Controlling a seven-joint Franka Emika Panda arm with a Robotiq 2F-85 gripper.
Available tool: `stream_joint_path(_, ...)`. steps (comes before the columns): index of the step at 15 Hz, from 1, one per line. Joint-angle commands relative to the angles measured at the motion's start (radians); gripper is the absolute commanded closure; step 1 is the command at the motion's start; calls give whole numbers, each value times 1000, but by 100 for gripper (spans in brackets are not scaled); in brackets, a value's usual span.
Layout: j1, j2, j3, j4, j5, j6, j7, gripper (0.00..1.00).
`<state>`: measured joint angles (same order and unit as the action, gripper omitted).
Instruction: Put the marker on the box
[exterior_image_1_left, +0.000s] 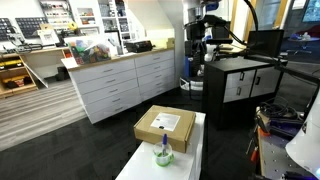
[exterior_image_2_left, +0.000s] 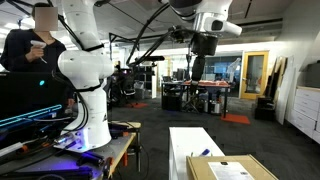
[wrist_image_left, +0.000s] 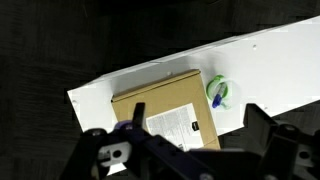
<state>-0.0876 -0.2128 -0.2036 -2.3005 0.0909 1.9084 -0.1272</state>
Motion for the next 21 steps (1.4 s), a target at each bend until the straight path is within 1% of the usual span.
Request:
stream_joint_path(1,-5,17,26,6,10,-6,-26,0)
stream_joint_path(7,17,69,69,17,9,-5,-82,0)
stream_joint_path(11,25,126,93,31,17,15,-134,0)
stream_joint_path(17,47,181,133,46,15,122,-232,0)
stream_joint_path(21,60,207,157,62,33,185,-284,0)
